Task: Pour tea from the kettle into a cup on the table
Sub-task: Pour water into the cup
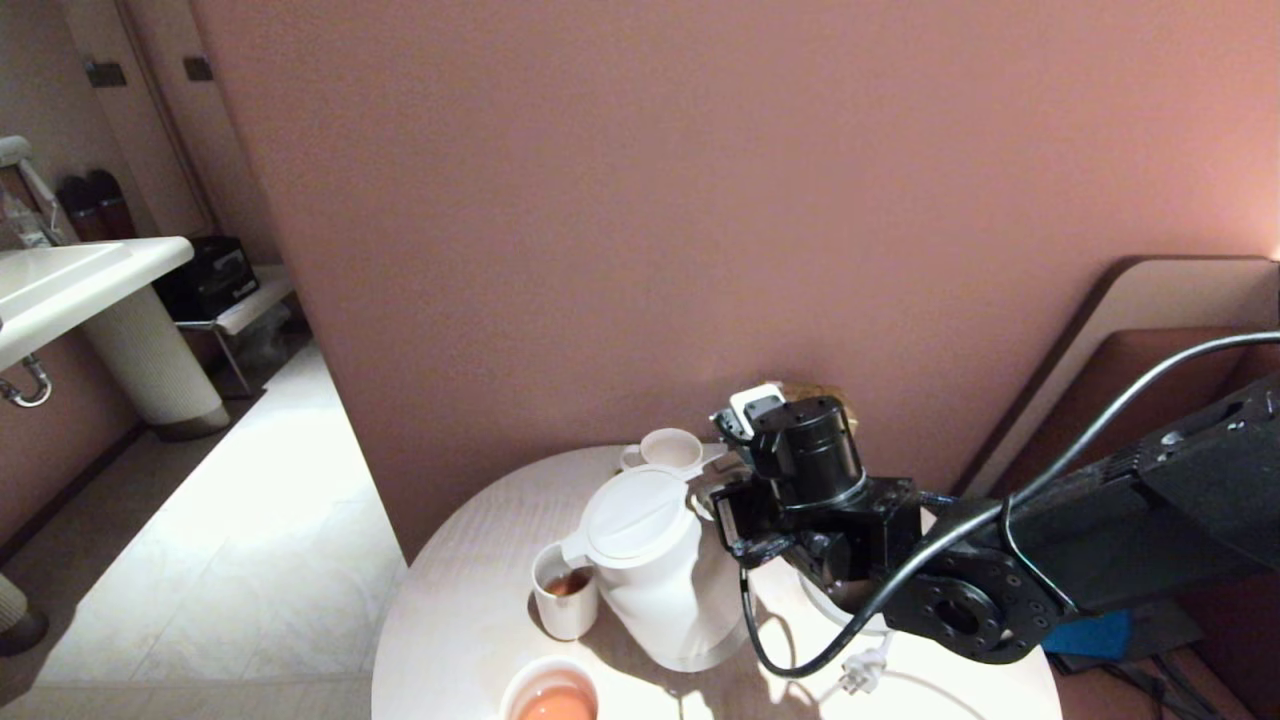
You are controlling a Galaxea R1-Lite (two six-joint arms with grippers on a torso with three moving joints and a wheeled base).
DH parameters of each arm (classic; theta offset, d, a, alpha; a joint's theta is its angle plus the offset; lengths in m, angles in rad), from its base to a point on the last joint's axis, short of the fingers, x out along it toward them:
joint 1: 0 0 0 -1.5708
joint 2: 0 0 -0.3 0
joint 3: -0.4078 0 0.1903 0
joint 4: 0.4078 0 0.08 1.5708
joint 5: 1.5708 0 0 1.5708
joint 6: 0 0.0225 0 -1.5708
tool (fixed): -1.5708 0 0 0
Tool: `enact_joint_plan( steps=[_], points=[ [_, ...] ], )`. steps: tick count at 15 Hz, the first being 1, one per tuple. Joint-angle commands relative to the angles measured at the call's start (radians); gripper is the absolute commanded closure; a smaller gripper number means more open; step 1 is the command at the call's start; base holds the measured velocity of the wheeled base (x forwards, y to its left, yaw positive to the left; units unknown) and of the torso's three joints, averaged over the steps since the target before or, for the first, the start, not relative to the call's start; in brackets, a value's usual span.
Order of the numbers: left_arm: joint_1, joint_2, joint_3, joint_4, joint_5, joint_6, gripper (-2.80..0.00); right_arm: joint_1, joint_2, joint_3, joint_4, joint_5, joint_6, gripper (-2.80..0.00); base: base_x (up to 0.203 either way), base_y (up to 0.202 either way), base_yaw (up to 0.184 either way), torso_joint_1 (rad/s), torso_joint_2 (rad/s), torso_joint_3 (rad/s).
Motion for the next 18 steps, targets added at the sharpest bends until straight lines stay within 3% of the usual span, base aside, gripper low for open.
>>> enact_joint_plan(
  steps=[1, 5, 18],
  points=[
    [0.000, 0.001, 0.000, -0.001, 0.000, 0.000, 0.00, 0.002, 0.013, -0.016, 0.000, -0.003, -0.020, 0.00, 0.000, 0.000, 0.000, 0.000, 0.00, 0.000],
    [0.000, 0.001, 0.000, -0.001, 0.000, 0.000, 0.00, 0.002, 0.018, -0.051, 0.022, -0.003, -0.099, 0.00, 0.000, 0.000, 0.000, 0.000, 0.00, 0.000],
    [0.000, 0.001, 0.000, -0.001, 0.000, 0.000, 0.00, -0.007, 0.058, -0.216, 0.132, -0.004, -0.237, 0.00, 0.000, 0.000, 0.000, 0.000, 0.00, 0.000]
  ],
)
